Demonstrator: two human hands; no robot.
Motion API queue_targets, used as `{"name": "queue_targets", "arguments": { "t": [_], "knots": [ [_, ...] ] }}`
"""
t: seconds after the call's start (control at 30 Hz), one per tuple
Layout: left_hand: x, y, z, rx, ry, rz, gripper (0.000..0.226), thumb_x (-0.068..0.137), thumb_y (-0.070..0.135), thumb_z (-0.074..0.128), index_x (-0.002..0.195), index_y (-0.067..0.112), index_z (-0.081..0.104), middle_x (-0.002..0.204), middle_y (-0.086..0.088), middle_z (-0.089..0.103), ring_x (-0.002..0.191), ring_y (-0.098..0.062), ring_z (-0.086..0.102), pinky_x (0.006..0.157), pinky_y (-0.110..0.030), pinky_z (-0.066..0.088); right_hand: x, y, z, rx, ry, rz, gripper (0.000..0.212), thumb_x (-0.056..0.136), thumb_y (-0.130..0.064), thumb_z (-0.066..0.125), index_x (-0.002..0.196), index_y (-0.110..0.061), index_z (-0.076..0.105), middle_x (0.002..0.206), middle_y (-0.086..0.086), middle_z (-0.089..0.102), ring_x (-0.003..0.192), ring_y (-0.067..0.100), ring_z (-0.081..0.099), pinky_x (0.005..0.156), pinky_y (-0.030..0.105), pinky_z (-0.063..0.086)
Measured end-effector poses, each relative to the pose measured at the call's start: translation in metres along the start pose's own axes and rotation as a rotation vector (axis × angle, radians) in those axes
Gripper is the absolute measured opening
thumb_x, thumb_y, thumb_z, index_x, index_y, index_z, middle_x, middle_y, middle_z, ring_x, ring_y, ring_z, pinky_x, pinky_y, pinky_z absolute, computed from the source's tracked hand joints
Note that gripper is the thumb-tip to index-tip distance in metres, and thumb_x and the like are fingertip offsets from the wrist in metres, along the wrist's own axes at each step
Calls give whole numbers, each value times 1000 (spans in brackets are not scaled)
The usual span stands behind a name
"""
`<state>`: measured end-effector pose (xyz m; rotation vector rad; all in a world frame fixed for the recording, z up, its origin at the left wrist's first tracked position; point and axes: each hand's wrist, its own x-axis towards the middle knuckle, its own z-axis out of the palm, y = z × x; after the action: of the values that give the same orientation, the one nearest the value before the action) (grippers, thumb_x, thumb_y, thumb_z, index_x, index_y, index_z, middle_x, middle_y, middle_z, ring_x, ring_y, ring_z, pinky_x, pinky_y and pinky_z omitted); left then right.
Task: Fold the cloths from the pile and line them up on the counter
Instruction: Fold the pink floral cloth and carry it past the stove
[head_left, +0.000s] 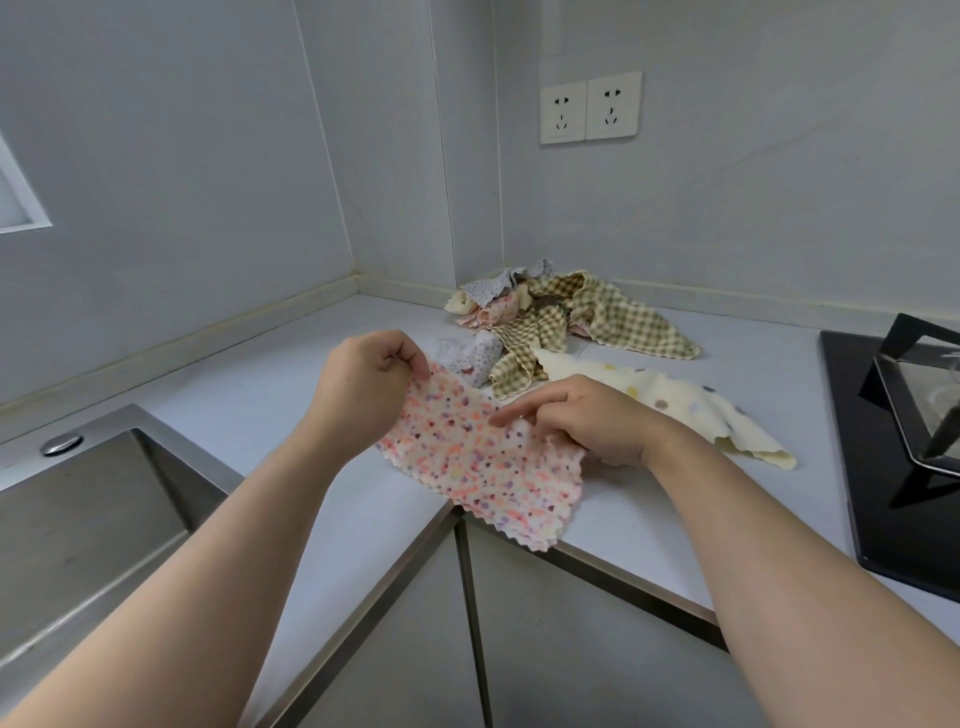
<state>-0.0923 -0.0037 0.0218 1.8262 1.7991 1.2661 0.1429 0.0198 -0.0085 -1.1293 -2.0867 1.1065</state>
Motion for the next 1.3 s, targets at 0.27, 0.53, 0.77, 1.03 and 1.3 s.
{"name": "queue_targets", "arguments": {
  "t": [0.27,0.53,0.77,1.03,1.3],
  "knots": [
    [-11,15,4,154,9,74,39,86,-6,42,79,16,74,72,9,60,41,0,45,39,-12,30,-3,0,-5,77,76,105,57,85,14,33,102,-16,79,78,-6,73,35,10,39,37,22,32],
    [-10,13,5,251,15,126,41,87,-7,43,79,17,76,89,4,68,45,-5,40,41,-12,29,-10,3,-12,-79,-12,-21,61,79,21,47,102,-26,79,99,-1,77,104,0,66,97,24,49],
    [-9,14,7,197,-68,19,43,86,-7,42,73,17,75,86,1,70,71,-27,65,58,-29,50,-8,4,-9,-3,20,-36,45,76,7,58,95,-27,81,89,23,72,66,19,50,62,25,40],
    [-18,30,3,-456,-362,-157,22,91,13,64,80,-2,77,86,-14,74,88,-34,71,91,-42,58,-6,-2,-7,29,331,-176,27,74,-27,87,75,-3,73,52,-8,49,50,5,36,50,15,30],
    [-31,48,-2,-27,-334,238,55,56,78,70,92,36,76,93,12,69,84,1,66,73,-25,56,-9,-7,-4,-70,389,-197,22,76,-22,85,67,-9,70,51,-10,45,50,3,36,51,17,30]
  ]
}}
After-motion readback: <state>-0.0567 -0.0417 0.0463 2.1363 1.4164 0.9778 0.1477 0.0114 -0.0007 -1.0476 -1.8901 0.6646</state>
